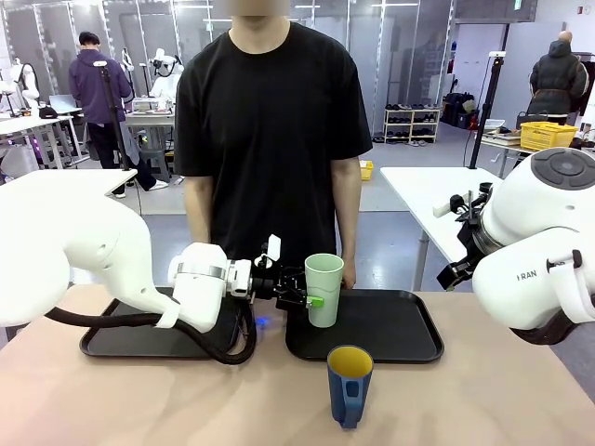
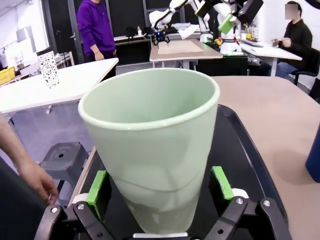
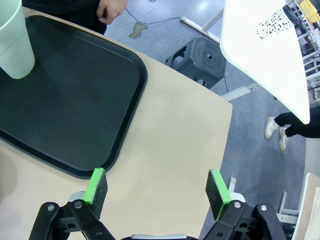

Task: Sort and store the cups by type.
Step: Place the picked Reusable plastic cup into the Flat Tray indicated by the person.

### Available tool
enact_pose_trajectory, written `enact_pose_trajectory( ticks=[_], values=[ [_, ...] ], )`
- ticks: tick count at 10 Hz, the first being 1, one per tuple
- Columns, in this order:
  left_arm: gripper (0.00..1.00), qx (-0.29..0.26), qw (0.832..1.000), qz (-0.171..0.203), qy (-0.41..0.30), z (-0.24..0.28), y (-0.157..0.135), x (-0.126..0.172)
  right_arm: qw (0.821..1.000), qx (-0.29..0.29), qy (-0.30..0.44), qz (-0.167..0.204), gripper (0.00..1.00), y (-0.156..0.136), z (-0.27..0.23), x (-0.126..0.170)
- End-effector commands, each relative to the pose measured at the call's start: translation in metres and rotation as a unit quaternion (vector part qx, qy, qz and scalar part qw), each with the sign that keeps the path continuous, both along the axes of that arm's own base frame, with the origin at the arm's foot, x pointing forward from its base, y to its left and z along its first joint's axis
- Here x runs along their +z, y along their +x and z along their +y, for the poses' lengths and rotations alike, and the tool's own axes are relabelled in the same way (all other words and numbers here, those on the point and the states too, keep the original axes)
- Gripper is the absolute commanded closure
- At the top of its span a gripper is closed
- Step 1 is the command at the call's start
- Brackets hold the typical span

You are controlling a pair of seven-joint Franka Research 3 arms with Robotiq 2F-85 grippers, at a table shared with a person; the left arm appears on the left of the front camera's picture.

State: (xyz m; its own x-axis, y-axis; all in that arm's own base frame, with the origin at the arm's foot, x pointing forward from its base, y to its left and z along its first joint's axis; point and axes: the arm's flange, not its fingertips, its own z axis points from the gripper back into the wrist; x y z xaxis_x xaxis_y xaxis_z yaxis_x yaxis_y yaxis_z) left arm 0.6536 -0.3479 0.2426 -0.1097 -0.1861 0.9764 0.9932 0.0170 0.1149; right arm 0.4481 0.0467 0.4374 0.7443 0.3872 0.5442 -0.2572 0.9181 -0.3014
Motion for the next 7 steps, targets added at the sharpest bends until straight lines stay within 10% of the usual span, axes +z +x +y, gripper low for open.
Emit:
enact_pose_trajectory(
  ticks=[1, 7],
  values=[
    [0.00, 0.008, 1.000, -0.010, 0.028, 0.018, -0.023, 0.012, 1.000, 0.003, -0.004, 0.001, 0.00, 0.000, -0.001, -0.001],
    [0.00, 0.054, 0.988, -0.015, 0.142, 0.060, -0.045, 0.045, 1.000, 0.003, -0.004, 0.001, 0.00, 0.000, -0.001, -0.001]
  ],
)
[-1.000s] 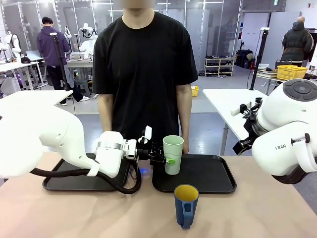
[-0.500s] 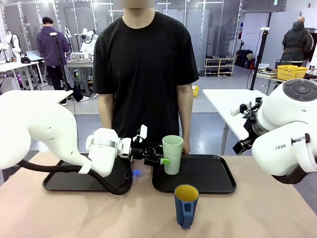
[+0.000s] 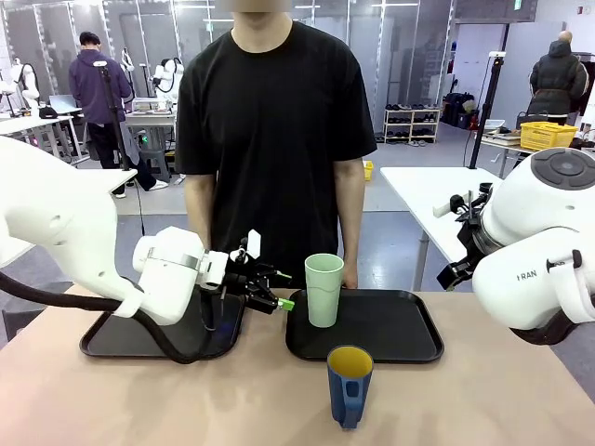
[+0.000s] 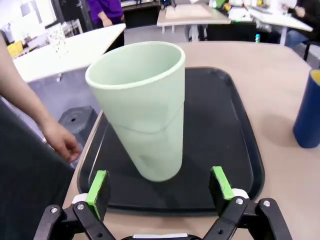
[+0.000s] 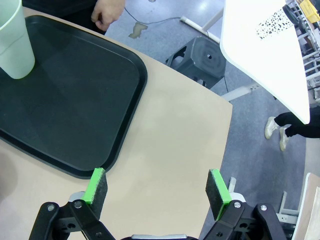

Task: Sort and store the cups by type.
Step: Place the picked Reusable plastic cup into the Flat Tray indicated by the person, then pick up the Handle plastic cup and place it into the empty Flat Tray.

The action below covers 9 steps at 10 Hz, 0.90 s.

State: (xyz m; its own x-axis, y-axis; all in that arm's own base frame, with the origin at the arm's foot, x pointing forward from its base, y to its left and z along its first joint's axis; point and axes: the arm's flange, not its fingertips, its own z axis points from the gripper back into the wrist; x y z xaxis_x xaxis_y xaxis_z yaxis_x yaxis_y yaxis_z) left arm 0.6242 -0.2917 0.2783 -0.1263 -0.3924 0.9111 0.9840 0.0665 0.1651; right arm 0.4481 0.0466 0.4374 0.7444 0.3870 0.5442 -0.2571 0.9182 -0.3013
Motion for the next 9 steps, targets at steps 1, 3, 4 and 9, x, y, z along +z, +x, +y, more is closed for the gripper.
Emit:
enact_pose_trajectory(
  ticks=[1, 3, 4, 9],
  values=[
    [0.00, 0.029, 0.998, 0.001, 0.054, 0.008, -0.020, 0.019, 1.000, 0.003, -0.004, 0.001, 0.00, 0.000, -0.001, -0.001],
    [0.00, 0.037, 0.998, -0.005, 0.058, 0.014, -0.027, 0.031, 1.000, 0.003, -0.004, 0.001, 0.00, 0.000, -0.001, -0.001],
    [0.00, 0.029, 0.999, 0.025, 0.023, 0.021, -0.038, 0.033, 1.000, 0.003, -0.004, 0.001, 0.00, 0.000, -0.001, -0.001],
    [0.00, 0.028, 0.998, -0.017, 0.049, 0.014, -0.016, 0.025, 1.000, 0.003, -0.004, 0.001, 0.00, 0.000, -0.001, -0.001]
  ],
)
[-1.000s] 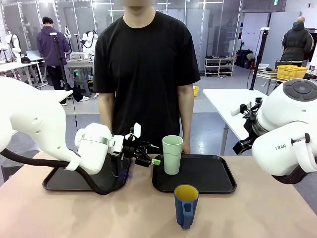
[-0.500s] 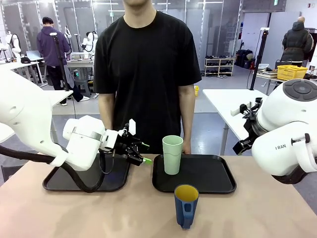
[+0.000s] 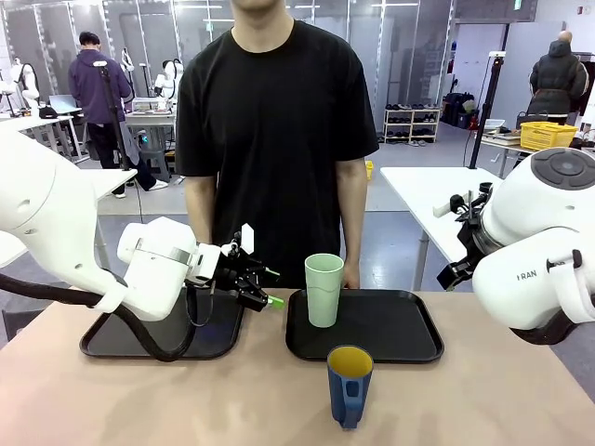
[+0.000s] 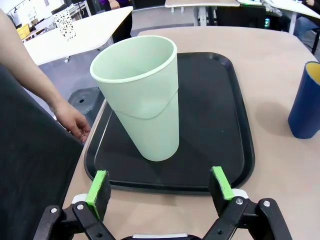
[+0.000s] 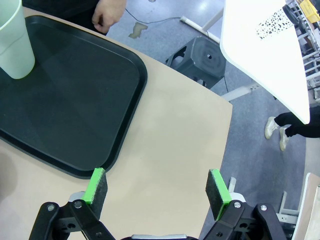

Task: Sort and store the cups by type.
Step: Pick up the Handle plastic cup and place it into the empty Flat Tray.

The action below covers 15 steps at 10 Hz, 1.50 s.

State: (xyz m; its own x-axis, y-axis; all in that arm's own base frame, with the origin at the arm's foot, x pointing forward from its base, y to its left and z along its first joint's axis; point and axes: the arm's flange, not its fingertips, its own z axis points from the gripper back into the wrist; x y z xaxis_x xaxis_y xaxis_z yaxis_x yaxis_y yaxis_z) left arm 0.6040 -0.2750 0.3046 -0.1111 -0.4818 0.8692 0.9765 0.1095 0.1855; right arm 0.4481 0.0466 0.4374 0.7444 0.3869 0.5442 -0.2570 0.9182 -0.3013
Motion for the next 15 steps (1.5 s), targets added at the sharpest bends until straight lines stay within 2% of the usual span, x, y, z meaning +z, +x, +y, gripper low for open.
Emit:
enact_pose_trajectory(
  ticks=[1, 4, 5, 7, 8, 10, 11, 12, 13, 14, 15],
  values=[
    [0.00, -0.003, 1.000, -0.010, 0.003, -0.002, 0.005, -0.001, 1.000, 0.003, -0.004, 0.001, 0.00, 0.000, -0.001, -0.001],
    [0.00, -0.003, 1.000, -0.010, 0.003, -0.002, 0.005, -0.001, 1.000, 0.003, -0.004, 0.001, 0.00, 0.000, -0.001, -0.001],
    [0.00, 0.000, 1.000, 0.000, 0.000, 0.000, 0.000, 0.000, 1.000, 0.003, -0.004, 0.001, 0.00, 0.000, -0.001, -0.001],
    [0.00, 0.032, 0.994, -0.039, 0.101, 0.049, -0.047, 0.046, 1.000, 0.003, -0.004, 0.001, 0.00, 0.000, -0.001, -0.001],
    [0.00, 0.054, 0.984, -0.040, 0.162, 0.086, -0.076, 0.066, 1.000, 0.003, -0.004, 0.001, 0.00, 0.000, -0.001, -0.001],
    [0.00, 0.058, 0.966, -0.032, 0.250, 0.143, -0.111, 0.083, 1.000, 0.003, -0.004, 0.001, 0.00, 0.000, -0.001, -0.001],
    [0.00, 0.088, 0.948, -0.028, 0.303, 0.172, -0.124, 0.093, 1.000, 0.003, -0.004, 0.001, 0.00, 0.000, -0.001, -0.001],
    [0.00, 0.130, 0.941, -0.024, 0.313, 0.202, -0.134, 0.109, 1.000, 0.003, -0.004, 0.001, 0.00, 0.000, -0.001, -0.001],
    [0.00, 0.158, 0.921, -0.025, 0.355, 0.227, -0.143, 0.127, 1.000, 0.003, -0.004, 0.001, 0.00, 0.000, -0.001, -0.001],
    [0.00, 0.184, 0.897, 0.008, 0.401, 0.247, -0.147, 0.140, 1.000, 0.003, -0.004, 0.001, 0.00, 0.000, -0.001, -0.001],
    [0.00, 0.174, 0.891, 0.026, 0.419, 0.259, -0.149, 0.150, 1.000, 0.003, -0.004, 0.001, 0.00, 0.000, -0.001, -0.001]
  ],
)
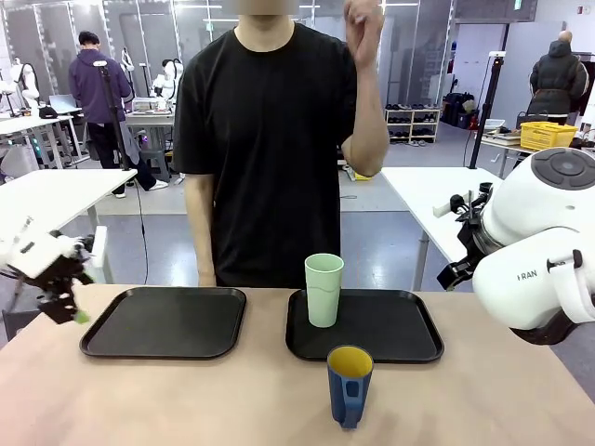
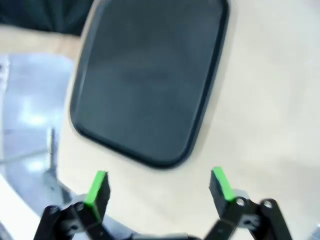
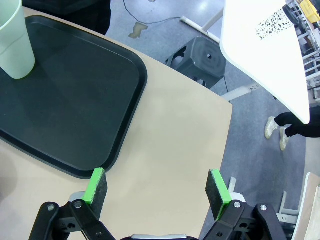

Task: Sort and store the cups by type.
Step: Pick up the Handle plastic cup and place it into the empty Flat Tray.

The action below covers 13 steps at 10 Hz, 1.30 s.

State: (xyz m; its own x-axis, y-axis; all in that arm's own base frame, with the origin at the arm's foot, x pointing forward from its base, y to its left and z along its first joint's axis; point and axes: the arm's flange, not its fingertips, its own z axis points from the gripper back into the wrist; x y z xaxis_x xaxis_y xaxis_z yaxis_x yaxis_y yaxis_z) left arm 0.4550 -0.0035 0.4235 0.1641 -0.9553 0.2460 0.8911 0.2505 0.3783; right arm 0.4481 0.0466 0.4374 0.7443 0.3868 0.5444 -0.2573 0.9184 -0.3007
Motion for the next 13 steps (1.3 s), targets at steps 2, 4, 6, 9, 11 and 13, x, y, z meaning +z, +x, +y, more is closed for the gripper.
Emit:
enact_pose_trajectory(
  ticks=[2, 4, 6, 9, 11, 13],
  values=[
    [0.00, -0.011, 0.995, 0.093, 0.018, 0.004, -0.003, 0.037, 1.000, 0.003, -0.005, 0.001, 0.00, 0.000, -0.001, -0.001],
    [0.00, -0.026, 0.993, 0.114, 0.008, 0.016, -0.001, 0.033, 1.000, 0.003, -0.005, 0.001, 0.00, 0.000, -0.001, -0.001],
    [0.00, -0.011, 0.994, 0.103, 0.024, 0.012, -0.008, 0.031, 1.000, 0.003, -0.005, 0.001, 0.00, 0.000, -0.001, -0.001],
    [0.00, -0.011, 0.994, 0.103, 0.024, 0.012, -0.008, 0.031, 1.000, 0.003, -0.005, 0.001, 0.00, 0.000, -0.001, -0.001],
    [0.00, -0.011, 0.994, 0.103, 0.024, 0.012, -0.008, 0.031, 1.000, 0.003, -0.005, 0.001, 0.00, 0.000, -0.001, -0.001],
    [0.00, -0.011, 0.994, 0.103, 0.024, 0.012, -0.008, 0.031, 1.000, 0.003, -0.005, 0.001, 0.00, 0.000, -0.001, -0.001]
  ],
)
